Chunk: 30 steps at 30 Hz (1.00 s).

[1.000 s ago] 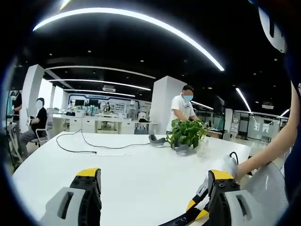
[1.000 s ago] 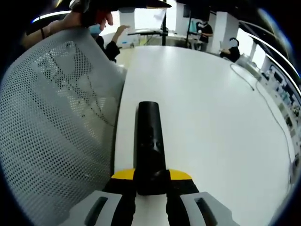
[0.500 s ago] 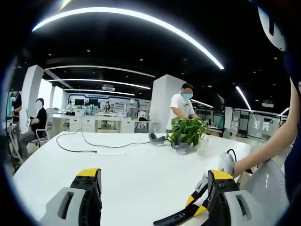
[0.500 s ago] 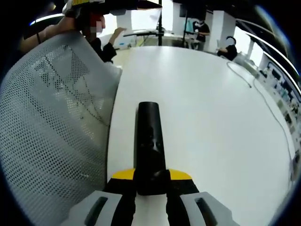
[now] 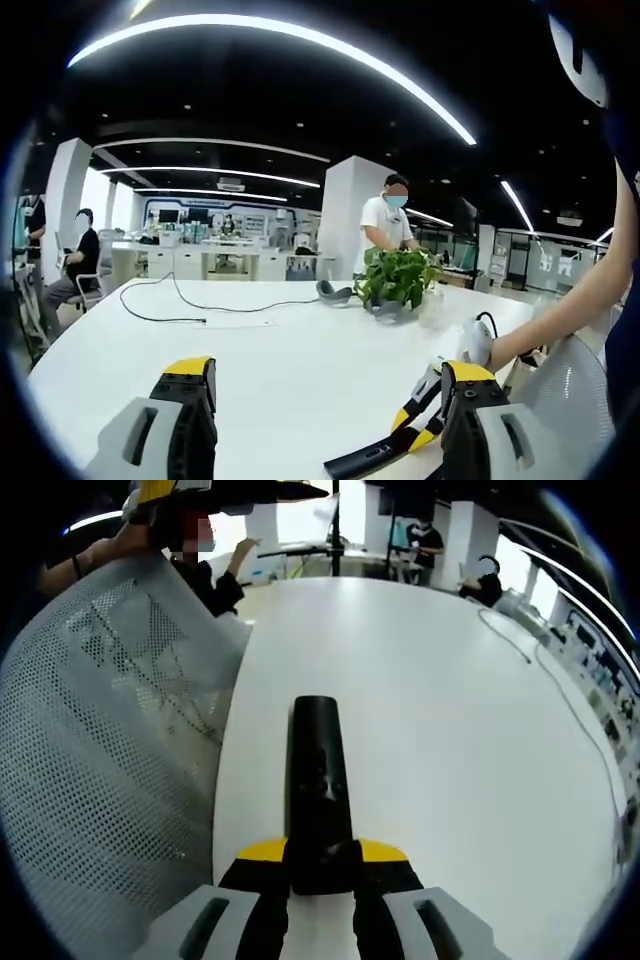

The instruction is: Press the specified remote control buttons in sequence, fully releasing each button before pressing the next.

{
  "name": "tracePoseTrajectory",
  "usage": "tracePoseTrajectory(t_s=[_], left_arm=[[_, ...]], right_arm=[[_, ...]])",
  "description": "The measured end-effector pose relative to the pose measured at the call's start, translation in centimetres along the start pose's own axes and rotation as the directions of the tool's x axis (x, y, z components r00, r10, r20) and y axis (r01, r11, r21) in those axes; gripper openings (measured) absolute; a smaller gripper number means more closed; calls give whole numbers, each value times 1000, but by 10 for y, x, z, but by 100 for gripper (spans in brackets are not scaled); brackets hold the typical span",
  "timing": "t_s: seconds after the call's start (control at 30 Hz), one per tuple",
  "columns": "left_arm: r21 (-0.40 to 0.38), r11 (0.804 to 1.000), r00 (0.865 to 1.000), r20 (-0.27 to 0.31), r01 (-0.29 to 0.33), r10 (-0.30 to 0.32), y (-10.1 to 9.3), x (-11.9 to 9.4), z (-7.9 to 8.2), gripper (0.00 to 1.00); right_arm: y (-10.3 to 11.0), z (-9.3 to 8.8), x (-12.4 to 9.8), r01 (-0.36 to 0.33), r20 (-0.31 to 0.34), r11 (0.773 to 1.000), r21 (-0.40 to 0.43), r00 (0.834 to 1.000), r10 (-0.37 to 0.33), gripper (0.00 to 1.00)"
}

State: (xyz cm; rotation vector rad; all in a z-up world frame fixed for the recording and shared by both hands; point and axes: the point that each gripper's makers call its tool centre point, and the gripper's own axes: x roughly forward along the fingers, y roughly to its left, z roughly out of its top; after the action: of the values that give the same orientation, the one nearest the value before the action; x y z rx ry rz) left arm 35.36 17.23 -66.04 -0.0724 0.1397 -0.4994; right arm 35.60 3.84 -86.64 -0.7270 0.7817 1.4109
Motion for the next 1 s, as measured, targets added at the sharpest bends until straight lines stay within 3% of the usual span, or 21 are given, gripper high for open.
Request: tracePoseTrajectory(t_s=[1.0], left_arm=[[-4,1000,1000,-22,5,-5,0,1,-4,96]], right_arm=[[-17,-2,-2,9,-11,1000,1,1000,-9,21]])
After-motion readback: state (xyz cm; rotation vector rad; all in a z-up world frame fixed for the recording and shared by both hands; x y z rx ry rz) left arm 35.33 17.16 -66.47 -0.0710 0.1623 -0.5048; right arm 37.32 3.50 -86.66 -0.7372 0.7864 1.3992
